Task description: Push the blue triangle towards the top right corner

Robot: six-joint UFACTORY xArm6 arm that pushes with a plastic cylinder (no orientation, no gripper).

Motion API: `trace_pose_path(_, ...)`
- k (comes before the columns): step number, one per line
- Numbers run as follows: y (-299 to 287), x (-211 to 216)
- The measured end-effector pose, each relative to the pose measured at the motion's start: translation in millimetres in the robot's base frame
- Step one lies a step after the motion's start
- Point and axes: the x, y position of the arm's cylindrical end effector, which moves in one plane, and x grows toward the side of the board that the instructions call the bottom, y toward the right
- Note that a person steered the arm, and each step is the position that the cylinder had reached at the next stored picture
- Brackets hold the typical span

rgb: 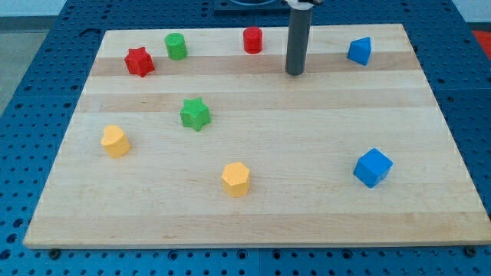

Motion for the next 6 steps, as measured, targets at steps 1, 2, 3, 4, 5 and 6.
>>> trace_pose_path(1,26.3,3.4)
trace_pose_path(2,77.1,5.7)
trace_pose_path(3,79.0,1.4)
trace_pose_path(4,99.7,0.3)
trace_pose_path(5,127.1,-4.7)
trace_pose_path(6,127.5,-15.4)
